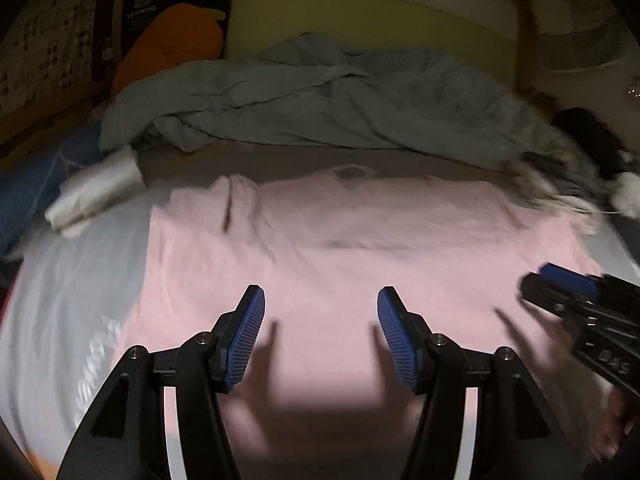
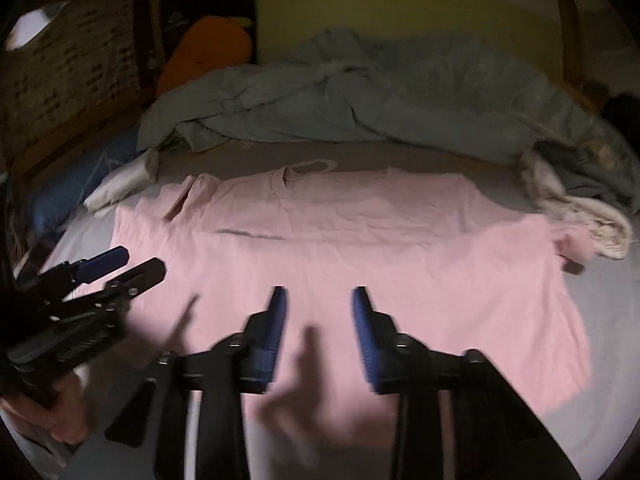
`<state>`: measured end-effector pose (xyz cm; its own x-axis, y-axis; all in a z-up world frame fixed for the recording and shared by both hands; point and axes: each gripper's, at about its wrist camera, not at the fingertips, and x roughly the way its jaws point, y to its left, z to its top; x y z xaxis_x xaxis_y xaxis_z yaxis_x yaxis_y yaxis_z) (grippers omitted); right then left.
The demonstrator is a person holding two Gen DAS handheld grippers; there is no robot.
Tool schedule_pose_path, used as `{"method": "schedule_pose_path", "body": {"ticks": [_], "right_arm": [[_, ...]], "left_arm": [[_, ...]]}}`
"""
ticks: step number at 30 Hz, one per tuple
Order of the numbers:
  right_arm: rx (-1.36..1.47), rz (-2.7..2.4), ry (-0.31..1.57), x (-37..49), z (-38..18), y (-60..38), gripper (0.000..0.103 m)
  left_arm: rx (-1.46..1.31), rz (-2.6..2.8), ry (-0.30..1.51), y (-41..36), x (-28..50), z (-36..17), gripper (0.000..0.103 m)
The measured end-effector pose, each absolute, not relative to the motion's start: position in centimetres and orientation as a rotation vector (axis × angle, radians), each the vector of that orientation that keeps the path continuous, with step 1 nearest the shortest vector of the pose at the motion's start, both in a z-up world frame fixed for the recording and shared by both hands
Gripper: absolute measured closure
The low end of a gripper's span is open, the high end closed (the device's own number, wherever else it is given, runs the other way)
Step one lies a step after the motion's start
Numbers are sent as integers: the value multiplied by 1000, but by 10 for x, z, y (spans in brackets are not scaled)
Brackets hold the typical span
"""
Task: Fold small clothes
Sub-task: 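Grasp the pink T-shirt edge again with both grippers and lift it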
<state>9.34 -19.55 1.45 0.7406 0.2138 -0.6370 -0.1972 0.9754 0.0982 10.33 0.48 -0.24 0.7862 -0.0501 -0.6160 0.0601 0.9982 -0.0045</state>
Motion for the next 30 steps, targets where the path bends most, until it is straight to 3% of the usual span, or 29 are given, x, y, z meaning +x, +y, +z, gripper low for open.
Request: {"method": "schedule_pose_path", "body": {"ticks": [2, 6, 12, 14, 24, 27, 30], "right_arm": [[23, 207, 759, 120, 9, -193, 86], [-53, 54, 875, 163, -18, -213, 87], [-105, -99, 862, 171, -14, -293, 88], [-78, -110, 873, 170, -16, -314, 92], [98, 79, 720, 95, 29, -321, 94], [35, 131, 723, 74, 18, -282, 94], [-27, 175, 749, 59, -1, -248, 94]], "left_arm": [[61, -4, 727, 5, 130, -7, 46], [86, 156, 828, 36, 170, -25, 58], [110, 246, 837, 101, 185, -31, 58], [75, 189, 838, 113, 184, -33, 58], [15, -9, 636, 99, 115, 31, 65], [-1, -60, 651, 74, 91, 25, 73], [49, -53, 669, 56, 75, 1, 73]]}}
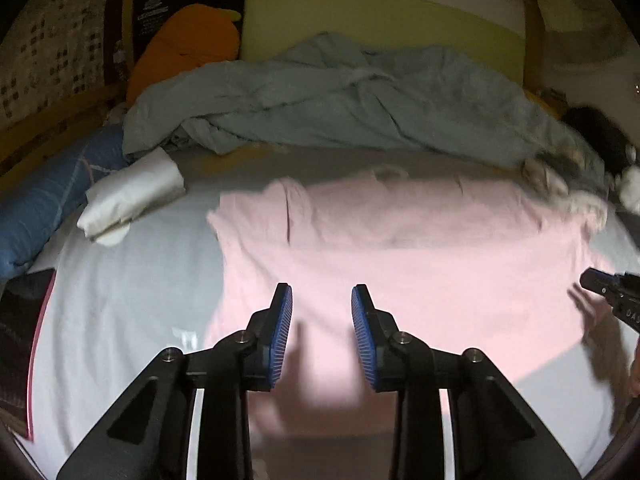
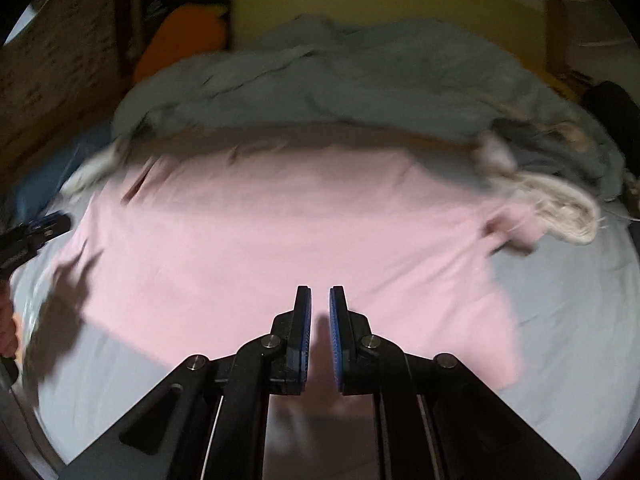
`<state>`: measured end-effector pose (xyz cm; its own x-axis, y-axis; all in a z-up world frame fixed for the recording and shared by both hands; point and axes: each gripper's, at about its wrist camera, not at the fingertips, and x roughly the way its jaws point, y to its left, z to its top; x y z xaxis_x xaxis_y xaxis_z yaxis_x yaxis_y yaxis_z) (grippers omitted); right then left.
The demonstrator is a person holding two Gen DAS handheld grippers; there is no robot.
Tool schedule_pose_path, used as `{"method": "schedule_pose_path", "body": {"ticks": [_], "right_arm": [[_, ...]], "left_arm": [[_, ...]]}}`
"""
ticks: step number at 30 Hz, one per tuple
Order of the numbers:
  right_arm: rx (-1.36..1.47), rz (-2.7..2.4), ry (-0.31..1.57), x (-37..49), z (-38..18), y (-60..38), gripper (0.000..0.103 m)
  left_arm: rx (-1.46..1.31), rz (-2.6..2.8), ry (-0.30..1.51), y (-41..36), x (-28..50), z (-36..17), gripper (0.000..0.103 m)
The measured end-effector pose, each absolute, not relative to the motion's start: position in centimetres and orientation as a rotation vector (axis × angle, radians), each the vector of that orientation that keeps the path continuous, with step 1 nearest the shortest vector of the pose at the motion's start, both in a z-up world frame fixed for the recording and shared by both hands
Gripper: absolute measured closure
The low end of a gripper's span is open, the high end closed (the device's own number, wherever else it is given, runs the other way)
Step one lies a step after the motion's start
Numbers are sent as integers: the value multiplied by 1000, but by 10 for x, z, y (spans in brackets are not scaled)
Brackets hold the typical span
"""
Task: Fold small clothes
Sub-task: 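Grasp the pink T-shirt edge again with both grippers and lift it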
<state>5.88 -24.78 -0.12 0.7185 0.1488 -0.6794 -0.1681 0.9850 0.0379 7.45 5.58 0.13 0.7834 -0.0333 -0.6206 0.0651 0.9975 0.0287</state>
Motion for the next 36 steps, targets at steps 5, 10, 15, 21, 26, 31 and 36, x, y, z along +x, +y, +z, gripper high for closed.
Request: {"method": "schedule_pose_path", "body": {"ticks": [5, 10, 15, 21, 26, 31, 36], "right_arm": [[-49, 172, 798, 45, -32, -243, 94], [96, 205, 840, 30, -33, -267, 94], [232, 92, 787, 2, -20, -304, 49], [426, -17, 801, 2, -31, -347, 24], [496, -6, 742, 29, -32, -359, 45], [545, -41, 725, 39, -39, -374, 98], [470, -76, 691, 0, -10, -367, 99]], "left_arm": [[42, -30, 788, 57, 65, -41, 76], [20, -21, 781, 63, 41, -36, 76], [-157, -40, 769, 89, 12, -19, 61], [-479, -40, 871, 125, 17, -39, 42], [-534, -43, 867, 131, 50, -40, 41], [-485, 14, 839, 133, 67, -45, 99], [-472, 44, 797, 135, 27, -21, 100]]}}
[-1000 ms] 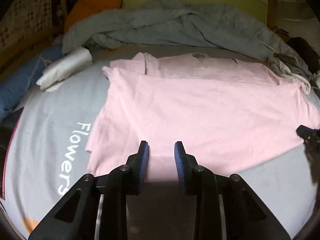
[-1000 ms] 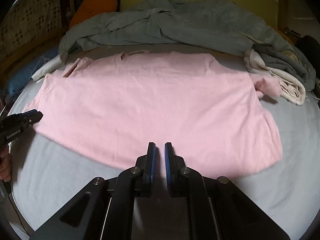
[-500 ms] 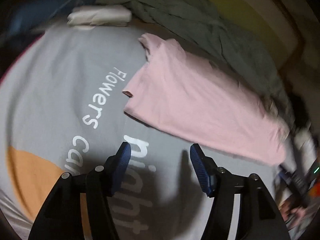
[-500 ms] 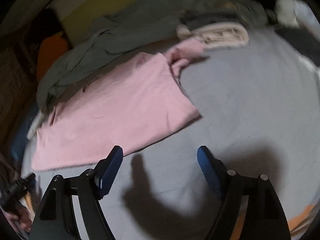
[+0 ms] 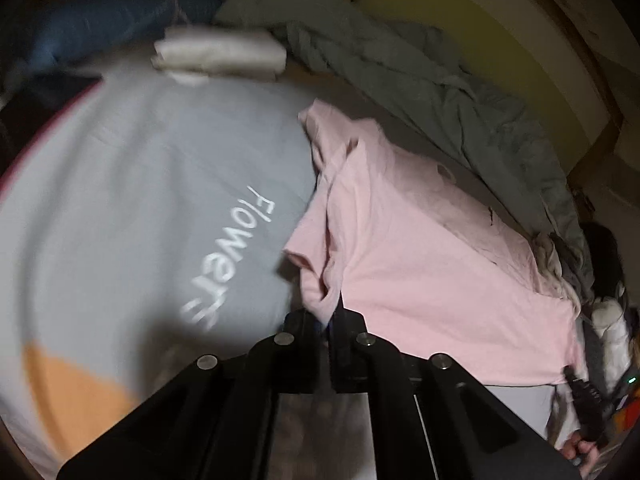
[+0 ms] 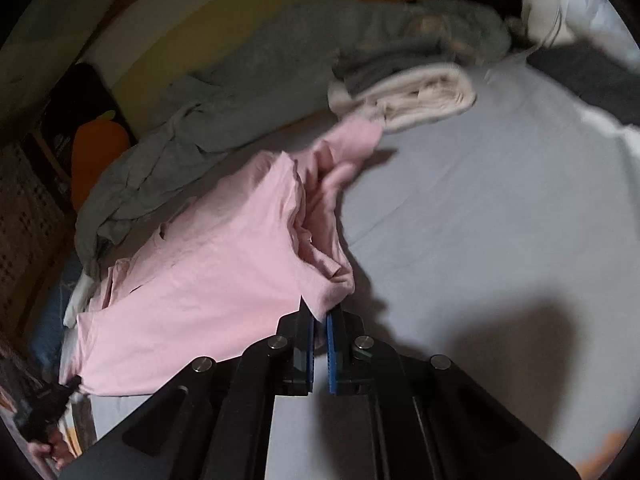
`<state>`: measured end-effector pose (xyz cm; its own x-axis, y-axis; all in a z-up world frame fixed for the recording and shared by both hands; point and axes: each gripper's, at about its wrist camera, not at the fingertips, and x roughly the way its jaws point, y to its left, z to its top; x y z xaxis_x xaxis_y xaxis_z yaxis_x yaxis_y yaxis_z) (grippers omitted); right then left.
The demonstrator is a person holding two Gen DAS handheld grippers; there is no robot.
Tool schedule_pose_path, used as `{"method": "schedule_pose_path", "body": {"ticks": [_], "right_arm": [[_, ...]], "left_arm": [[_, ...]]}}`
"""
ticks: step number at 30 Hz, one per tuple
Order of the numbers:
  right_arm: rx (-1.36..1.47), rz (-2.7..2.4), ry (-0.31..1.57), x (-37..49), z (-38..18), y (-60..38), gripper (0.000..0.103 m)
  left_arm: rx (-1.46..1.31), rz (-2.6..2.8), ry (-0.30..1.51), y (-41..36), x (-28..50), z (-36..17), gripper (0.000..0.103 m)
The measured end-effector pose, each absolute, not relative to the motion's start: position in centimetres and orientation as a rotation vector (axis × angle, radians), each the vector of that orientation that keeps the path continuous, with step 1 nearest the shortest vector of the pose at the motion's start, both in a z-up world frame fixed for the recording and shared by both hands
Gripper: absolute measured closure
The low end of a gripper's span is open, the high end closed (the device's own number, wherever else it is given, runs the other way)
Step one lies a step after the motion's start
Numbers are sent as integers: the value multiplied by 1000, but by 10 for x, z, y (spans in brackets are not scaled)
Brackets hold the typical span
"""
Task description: Fold small clothes
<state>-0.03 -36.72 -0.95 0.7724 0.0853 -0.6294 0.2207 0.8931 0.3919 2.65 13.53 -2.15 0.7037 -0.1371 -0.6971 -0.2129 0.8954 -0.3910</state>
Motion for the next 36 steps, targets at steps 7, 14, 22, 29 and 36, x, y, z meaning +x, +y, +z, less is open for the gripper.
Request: {"method": "schedule_pose_path", "body": {"ticks": [7, 14, 22, 29, 36], "right_arm": [[368, -172, 807, -51, -22, -358, 98], [269, -407, 736, -59, 2, -339, 70], [180, -212, 642, -33, 41, -291, 69], [97, -45, 688, -2, 36, -231, 69], [73, 62, 788, 32, 2, -176, 69]], "left_arm": [[-388, 65, 918, 130, -24, -34, 90], [-282, 71, 794, 148, -2, 4, 55], [-401, -17, 918, 194, 132, -9, 56], [-407, -7, 892, 199, 162, -23, 100], [-221, 127, 844, 193, 119, -2, 99]]}}
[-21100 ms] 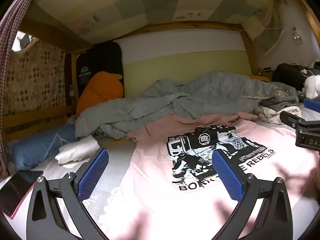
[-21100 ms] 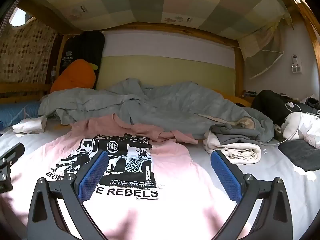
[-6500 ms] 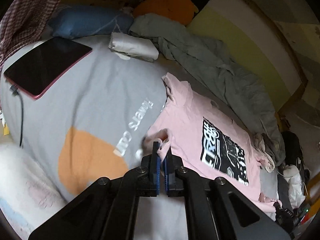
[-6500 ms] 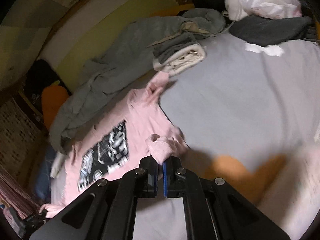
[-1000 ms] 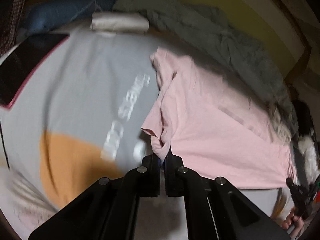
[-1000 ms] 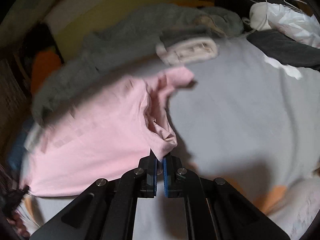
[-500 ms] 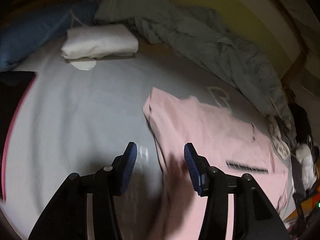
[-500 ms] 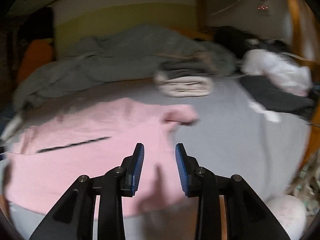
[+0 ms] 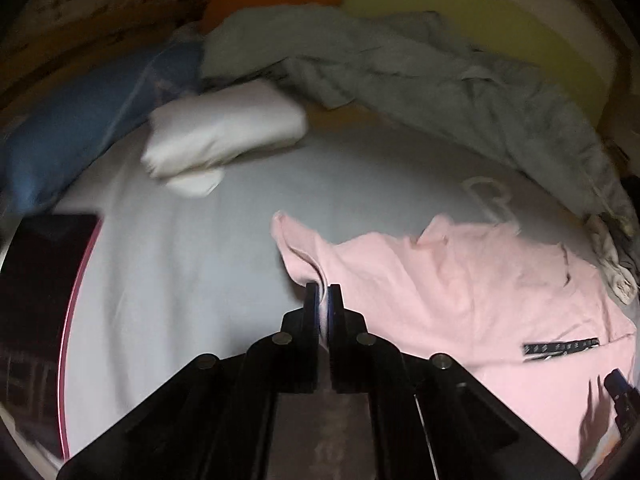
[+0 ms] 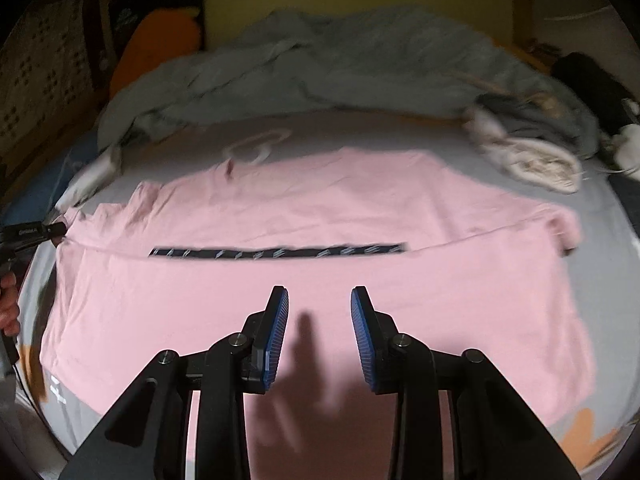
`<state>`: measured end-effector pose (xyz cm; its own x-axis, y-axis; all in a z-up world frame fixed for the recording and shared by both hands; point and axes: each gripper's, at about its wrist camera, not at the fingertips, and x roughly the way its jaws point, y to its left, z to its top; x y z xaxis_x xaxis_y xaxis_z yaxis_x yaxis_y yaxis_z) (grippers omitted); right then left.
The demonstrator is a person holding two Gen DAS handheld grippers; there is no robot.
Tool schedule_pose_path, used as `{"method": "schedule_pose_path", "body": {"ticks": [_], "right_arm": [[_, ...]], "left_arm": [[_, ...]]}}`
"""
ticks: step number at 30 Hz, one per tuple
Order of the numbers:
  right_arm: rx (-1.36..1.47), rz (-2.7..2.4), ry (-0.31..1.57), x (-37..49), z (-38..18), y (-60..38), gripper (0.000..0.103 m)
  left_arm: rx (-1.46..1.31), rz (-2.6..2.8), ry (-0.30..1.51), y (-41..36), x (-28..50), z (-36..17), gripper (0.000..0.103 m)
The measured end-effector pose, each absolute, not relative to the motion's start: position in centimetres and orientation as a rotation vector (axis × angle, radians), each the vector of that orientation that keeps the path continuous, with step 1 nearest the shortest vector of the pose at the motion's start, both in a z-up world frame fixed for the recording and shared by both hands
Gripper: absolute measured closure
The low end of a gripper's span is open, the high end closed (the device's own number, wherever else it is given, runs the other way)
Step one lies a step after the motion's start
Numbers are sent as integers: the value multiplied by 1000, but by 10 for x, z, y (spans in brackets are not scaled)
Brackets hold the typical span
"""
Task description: Fold small clothes
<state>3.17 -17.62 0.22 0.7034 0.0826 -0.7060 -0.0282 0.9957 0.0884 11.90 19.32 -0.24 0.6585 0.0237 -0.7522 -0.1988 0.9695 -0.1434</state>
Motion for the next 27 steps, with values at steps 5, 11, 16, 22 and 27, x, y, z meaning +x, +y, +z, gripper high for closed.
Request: {"method": "schedule_pose_path", "body": {"ticks": [5, 11, 16, 22, 27], "right_arm": [[33, 94, 826, 32, -17, -158, 69], [31, 130, 766, 25, -29, -159, 69], [-11, 135, 732, 21, -39, -155, 69], [53, 175, 684, 17, -42, -164, 65], [91, 227, 693, 17, -35, -165, 63]], "left_arm": [[-329, 271, 930, 222, 110, -35, 76], [-370, 343, 838, 247, 67, -36, 53], [-485, 147, 818, 241, 74, -37, 53], [-413, 65, 839, 217, 107, -44, 49], [-438, 15, 815, 216, 122, -48, 50]]}}
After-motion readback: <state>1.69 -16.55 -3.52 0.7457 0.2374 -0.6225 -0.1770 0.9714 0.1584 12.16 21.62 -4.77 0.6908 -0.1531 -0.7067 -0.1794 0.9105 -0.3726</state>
